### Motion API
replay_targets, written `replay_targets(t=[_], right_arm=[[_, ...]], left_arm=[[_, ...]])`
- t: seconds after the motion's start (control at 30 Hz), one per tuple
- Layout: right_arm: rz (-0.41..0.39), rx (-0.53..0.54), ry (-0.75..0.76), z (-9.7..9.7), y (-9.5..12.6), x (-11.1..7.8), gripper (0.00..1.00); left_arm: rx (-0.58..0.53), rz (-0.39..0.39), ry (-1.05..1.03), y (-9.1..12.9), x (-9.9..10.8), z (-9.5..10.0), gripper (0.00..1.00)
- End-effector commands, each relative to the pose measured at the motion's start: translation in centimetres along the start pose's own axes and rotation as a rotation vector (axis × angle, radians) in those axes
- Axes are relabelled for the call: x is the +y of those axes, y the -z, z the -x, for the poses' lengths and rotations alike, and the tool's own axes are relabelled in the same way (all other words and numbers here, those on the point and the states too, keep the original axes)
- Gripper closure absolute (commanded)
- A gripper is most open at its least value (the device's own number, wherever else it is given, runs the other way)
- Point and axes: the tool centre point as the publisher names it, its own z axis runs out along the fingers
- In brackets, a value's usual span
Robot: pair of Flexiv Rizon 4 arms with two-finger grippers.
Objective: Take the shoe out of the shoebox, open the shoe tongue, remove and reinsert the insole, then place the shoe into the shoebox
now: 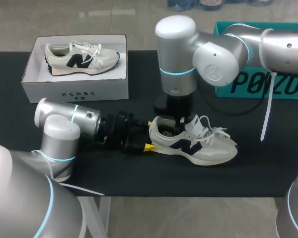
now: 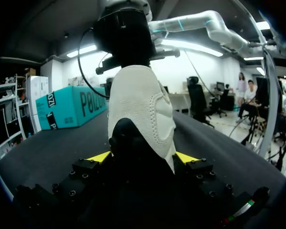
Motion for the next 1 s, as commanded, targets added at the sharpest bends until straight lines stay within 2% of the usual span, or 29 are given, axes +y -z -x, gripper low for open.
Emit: replay_targets(t=[0.03,0.33,0.7,1.0], right_arm=[[0.023,-0.017,-0.003,-0.2,1.1,-0.5,1.0],[0.038,-0.056,-0.011,0.4,2.9,-0.8,1.0],[0.032,-0.076,-0.065,1.6,3.3,-3.0,1.0],[0.087,-0.104,-0.111,2.5,4.6,-3.9,1.0]], left_arm=[[0.0,0.002,0.0,-0.3,0.3,0.1,1.0],[0.0,0.002,0.0,-0.3,0.3,0.1,1.0],[0.0,0.002,0.0,-0.3,0.3,0.1,1.0],[0.0,0.002,0.0,-0.3,0.3,0.1,1.0]])
